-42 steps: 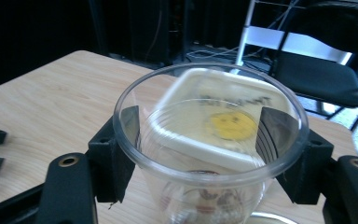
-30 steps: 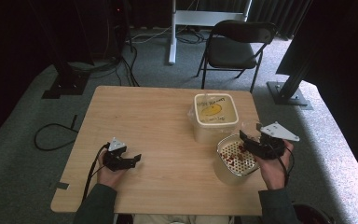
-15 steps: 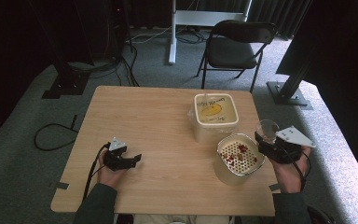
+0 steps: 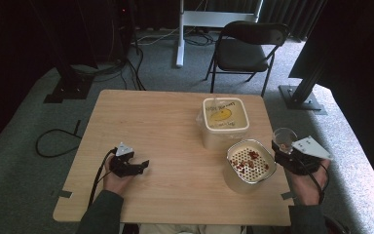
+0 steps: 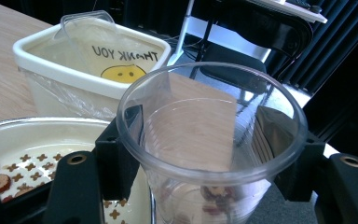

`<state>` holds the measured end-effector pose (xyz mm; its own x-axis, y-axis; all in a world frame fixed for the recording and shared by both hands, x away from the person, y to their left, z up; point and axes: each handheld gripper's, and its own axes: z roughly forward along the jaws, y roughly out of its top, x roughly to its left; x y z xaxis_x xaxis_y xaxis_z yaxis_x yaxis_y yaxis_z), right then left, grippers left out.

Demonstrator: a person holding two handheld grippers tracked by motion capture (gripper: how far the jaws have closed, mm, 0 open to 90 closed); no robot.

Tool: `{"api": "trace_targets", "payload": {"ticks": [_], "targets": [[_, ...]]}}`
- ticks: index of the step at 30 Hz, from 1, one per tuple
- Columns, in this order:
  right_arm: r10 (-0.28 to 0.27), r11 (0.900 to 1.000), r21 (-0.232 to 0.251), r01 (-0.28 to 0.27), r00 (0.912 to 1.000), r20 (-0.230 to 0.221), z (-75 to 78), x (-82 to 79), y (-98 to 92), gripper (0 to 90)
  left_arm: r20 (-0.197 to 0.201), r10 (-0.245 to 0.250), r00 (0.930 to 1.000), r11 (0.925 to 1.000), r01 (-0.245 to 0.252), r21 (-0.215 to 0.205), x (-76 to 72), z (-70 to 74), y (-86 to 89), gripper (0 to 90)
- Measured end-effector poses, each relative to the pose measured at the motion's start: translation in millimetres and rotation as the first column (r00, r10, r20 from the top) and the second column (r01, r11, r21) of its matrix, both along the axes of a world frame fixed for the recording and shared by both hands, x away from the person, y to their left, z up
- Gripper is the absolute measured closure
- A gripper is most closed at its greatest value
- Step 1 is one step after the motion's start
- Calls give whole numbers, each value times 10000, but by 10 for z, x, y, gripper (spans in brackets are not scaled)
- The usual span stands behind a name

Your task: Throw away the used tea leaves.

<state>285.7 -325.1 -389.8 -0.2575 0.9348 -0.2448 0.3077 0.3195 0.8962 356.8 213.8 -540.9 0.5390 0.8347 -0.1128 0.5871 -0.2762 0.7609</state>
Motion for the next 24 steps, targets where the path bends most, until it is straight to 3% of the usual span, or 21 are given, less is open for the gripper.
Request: {"api": "trace_targets", "payload": {"ticks": [24], "targets": [[59,9997,-231,-66,9994,-327,-94,0,-61,337,-21,11,10000,10000,-11,43,-4,-6,-12,221]]}}
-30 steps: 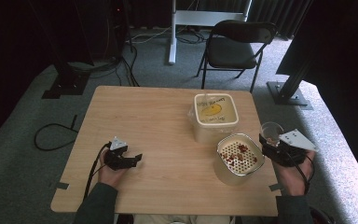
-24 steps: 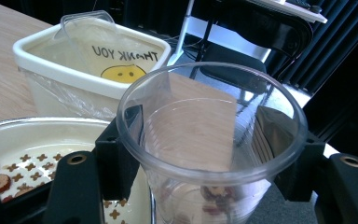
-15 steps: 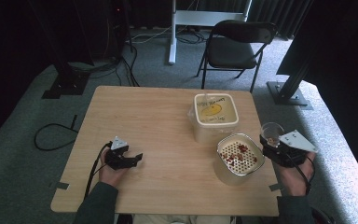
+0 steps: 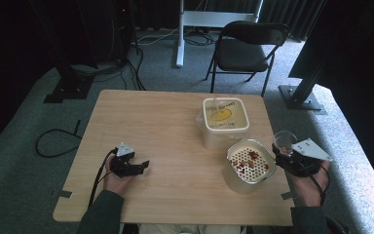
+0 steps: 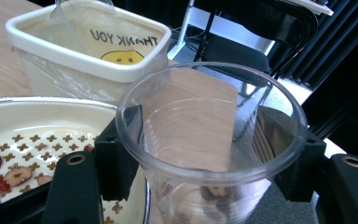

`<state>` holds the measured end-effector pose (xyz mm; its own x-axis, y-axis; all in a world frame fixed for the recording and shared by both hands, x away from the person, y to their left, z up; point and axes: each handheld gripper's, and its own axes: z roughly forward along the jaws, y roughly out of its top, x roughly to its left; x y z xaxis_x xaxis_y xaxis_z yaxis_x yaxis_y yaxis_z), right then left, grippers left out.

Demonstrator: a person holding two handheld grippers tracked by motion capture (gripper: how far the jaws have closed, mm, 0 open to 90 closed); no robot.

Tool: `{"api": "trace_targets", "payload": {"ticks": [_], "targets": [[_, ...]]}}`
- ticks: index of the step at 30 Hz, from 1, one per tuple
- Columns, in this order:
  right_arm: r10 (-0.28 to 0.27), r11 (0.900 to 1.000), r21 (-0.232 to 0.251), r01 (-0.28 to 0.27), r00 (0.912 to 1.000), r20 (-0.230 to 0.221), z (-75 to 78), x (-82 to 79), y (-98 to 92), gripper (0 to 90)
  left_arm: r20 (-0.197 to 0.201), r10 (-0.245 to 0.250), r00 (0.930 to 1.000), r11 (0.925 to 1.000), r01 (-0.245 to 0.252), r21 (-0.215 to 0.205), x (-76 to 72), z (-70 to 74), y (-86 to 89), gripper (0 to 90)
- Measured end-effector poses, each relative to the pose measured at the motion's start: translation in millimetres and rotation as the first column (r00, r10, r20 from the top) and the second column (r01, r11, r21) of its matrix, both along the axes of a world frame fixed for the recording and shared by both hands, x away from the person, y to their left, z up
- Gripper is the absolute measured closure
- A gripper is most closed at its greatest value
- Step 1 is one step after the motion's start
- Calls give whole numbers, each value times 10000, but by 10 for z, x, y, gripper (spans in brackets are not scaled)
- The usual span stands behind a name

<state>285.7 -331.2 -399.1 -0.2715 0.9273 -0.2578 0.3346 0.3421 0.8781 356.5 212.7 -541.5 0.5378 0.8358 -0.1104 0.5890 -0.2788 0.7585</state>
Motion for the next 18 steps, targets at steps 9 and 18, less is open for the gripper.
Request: {"api": "trace_targets", "payload": {"ticks": [9,18], "targets": [[80,9979,-650,-75,9999,77,-19,5,-1,335,2,-31,10000,9999,31,95,-17,-1,-11,221],[311,9678,-2501,-298,9995,11,-12,-3,56,335,-32,2,10000,10000,-2,90,-2,-3,-12,221]]}}
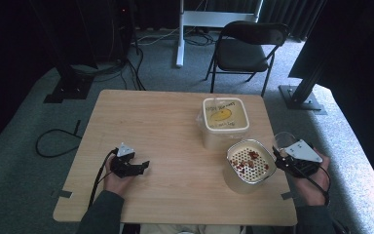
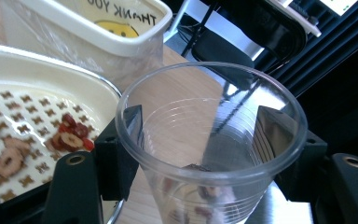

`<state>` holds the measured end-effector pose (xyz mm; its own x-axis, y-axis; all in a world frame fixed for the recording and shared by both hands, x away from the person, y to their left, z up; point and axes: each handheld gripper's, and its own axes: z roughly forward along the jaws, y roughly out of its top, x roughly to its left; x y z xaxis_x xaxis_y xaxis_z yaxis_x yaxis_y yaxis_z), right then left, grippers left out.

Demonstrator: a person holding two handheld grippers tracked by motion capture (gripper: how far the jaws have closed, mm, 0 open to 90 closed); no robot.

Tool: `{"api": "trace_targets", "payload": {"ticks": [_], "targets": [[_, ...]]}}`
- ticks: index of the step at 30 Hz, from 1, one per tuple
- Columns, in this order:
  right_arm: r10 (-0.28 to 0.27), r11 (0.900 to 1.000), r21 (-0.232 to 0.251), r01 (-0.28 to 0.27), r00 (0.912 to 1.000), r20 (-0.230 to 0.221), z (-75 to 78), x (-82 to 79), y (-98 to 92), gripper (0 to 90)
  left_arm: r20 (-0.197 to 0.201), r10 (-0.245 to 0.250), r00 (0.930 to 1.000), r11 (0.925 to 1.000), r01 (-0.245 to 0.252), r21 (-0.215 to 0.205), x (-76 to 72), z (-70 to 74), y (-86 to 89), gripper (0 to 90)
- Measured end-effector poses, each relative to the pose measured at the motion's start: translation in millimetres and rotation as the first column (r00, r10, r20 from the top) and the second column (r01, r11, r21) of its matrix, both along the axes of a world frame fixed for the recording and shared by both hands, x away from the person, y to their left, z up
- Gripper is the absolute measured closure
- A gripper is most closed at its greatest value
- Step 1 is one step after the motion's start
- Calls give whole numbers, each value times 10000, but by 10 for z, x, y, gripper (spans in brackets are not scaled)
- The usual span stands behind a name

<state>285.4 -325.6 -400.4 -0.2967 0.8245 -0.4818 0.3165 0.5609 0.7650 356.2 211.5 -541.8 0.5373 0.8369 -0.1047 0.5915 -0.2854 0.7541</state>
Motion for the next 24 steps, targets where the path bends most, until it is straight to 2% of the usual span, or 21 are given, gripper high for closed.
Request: {"api": "trace_targets", "payload": {"ticks": [1,2,3,4,5,9,10,12,16,21,24], "targets": [[37,9995,-299,-36,10000,32,5,-2,10,336,1,-4,10000,10000,4,11,0,0,-1,221],[37,9995,-299,-36,10000,32,5,-2,10,336,1,-4,10000,10000,4,11,0,0,-1,221],[62,9984,-558,-60,10000,35,8,-5,24,336,-1,-19,10000,10000,19,28,0,1,-1,221],[165,9946,-1022,-159,9999,43,11,-7,51,336,-1,-17,10000,10000,17,28,0,1,-1,221],[212,9924,-1212,-204,9998,54,11,-6,61,336,-2,-13,10000,10000,13,27,0,1,-1,221],[380,9856,-1651,-362,9992,80,18,-8,100,336,-1,-16,10000,10000,16,44,-2,0,-3,221],[416,9778,-2062,-385,9991,107,22,-8,135,336,3,-19,10000,10000,19,57,-2,0,-4,222],[474,9685,-2452,-431,9988,118,26,-5,169,337,9,-10,10000,10000,10,54,-2,0,-4,222],[735,9384,-3391,-668,9973,69,33,-6,247,336,-1,-12,10000,10000,12,39,-1,-1,-4,222],[905,9120,-4012,-848,9959,-49,39,6,317,337,-7,-22,10000,10000,22,30,0,0,-3,222],[1007,8892,-4475,-955,9948,-122,39,14,343,337,-12,-14,10000,10000,14,37,1,0,-4,222]]}}
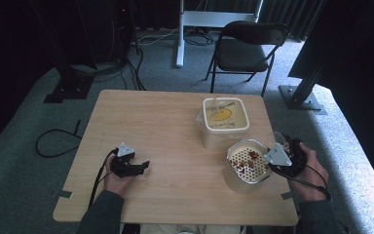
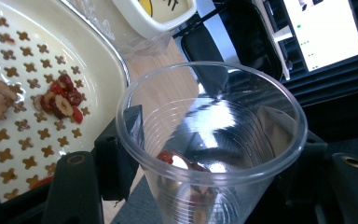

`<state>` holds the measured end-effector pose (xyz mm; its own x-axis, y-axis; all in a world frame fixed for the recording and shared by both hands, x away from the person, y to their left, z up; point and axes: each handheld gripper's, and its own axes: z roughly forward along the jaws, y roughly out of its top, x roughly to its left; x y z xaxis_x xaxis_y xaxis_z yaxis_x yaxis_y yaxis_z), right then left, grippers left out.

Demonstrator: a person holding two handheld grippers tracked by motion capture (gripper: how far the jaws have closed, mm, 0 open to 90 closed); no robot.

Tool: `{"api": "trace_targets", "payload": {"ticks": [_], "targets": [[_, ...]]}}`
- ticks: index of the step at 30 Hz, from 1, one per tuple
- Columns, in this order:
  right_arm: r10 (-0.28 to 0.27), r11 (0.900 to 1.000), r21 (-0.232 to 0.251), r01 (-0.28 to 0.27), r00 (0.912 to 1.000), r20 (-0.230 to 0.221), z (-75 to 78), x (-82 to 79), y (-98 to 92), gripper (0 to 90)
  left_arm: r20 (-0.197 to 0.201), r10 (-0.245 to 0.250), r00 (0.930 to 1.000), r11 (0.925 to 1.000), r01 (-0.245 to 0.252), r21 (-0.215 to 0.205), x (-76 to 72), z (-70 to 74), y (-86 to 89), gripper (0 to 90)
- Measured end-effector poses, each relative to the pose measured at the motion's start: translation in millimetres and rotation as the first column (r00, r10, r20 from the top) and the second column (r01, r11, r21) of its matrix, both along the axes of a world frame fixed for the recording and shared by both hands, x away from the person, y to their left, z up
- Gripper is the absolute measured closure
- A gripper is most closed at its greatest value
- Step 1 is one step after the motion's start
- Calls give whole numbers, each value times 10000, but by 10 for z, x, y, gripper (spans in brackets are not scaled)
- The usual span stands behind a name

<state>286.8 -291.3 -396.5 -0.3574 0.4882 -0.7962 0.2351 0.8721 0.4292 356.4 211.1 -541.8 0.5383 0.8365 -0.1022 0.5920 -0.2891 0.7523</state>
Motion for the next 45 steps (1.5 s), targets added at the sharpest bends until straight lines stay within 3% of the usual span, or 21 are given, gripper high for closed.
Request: {"api": "trace_targets", "payload": {"ticks": [3,10,14,17,20,26,32,35,42,45], "targets": [[67,9981,-615,-64,10000,49,-13,-1,32,337,0,3,10000,10000,-3,7,1,0,-2,222],[173,9879,-1543,-148,9997,150,-40,-18,85,337,-3,0,10000,10000,0,13,1,0,-3,222],[216,9835,-1797,-186,9997,146,-42,-28,106,338,3,0,10000,10000,0,32,2,0,-4,222],[295,9691,-2455,-232,9993,220,-49,-42,140,339,-2,-4,10000,10000,4,30,2,0,-5,222],[348,9619,-2723,-263,9990,262,-54,-48,154,339,-1,-2,10000,10000,2,30,2,-1,-5,222],[665,9235,-3807,-476,9971,365,-83,-83,216,340,-1,-6,10000,10000,6,32,2,-1,-5,222],[884,8720,-4871,-487,9944,587,-125,-116,260,340,-2,-5,10000,10000,5,30,2,-1,-6,223],[959,8634,-5021,-499,9932,662,-129,-123,264,340,-1,-3,10000,10000,3,32,2,-1,-6,223],[1262,8242,-5643,-480,9869,1004,-140,-148,284,340,2,-12,10000,10000,11,40,3,-1,-6,223],[1366,8135,-5798,-461,9841,1134,-147,-160,291,341,2,-15,10000,10000,15,38,3,-1,-6,223]]}}
